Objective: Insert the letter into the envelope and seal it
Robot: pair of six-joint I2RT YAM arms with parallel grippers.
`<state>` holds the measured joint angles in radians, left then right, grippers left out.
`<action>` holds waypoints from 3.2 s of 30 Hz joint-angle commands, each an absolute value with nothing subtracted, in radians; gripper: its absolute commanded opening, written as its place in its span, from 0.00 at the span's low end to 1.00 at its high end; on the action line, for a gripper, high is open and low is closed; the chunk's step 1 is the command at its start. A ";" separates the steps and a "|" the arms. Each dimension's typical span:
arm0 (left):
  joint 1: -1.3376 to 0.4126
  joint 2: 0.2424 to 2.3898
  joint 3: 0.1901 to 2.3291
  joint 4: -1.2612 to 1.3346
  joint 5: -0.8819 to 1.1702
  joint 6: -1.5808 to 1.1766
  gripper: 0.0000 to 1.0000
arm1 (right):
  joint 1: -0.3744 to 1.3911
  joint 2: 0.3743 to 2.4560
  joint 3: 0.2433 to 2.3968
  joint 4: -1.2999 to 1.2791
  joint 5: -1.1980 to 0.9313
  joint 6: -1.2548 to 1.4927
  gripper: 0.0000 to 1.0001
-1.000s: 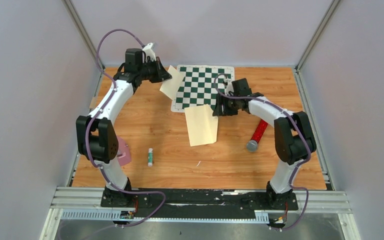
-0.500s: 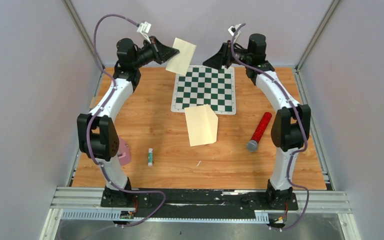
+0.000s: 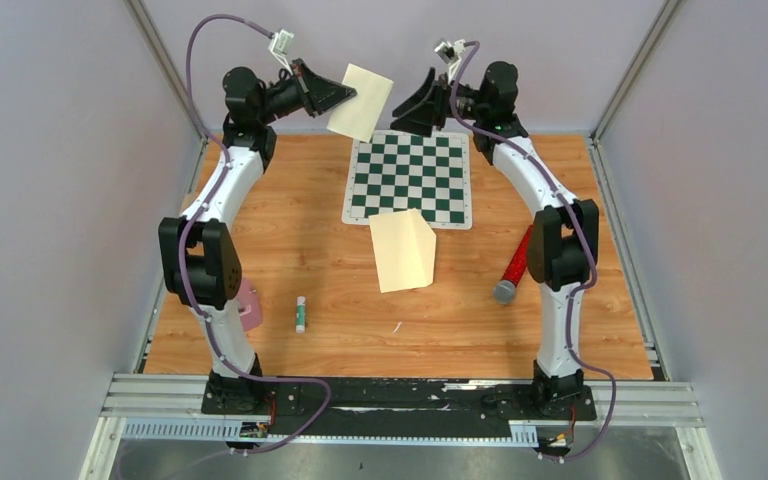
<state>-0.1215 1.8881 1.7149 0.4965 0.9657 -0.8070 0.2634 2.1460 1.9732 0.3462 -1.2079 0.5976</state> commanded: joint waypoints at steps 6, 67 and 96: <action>-0.117 1.882 1.736 0.571 1.012 -0.851 0.00 | 0.318 2.210 2.103 0.409 -1.140 0.607 0.76; -0.126 1.818 1.626 0.540 0.757 -0.884 0.00 | 0.382 2.203 2.200 0.311 -0.875 0.672 0.21; -0.167 1.822 1.205 0.032 0.330 -0.834 0.77 | 0.226 1.809 1.653 -0.673 -0.567 0.146 0.00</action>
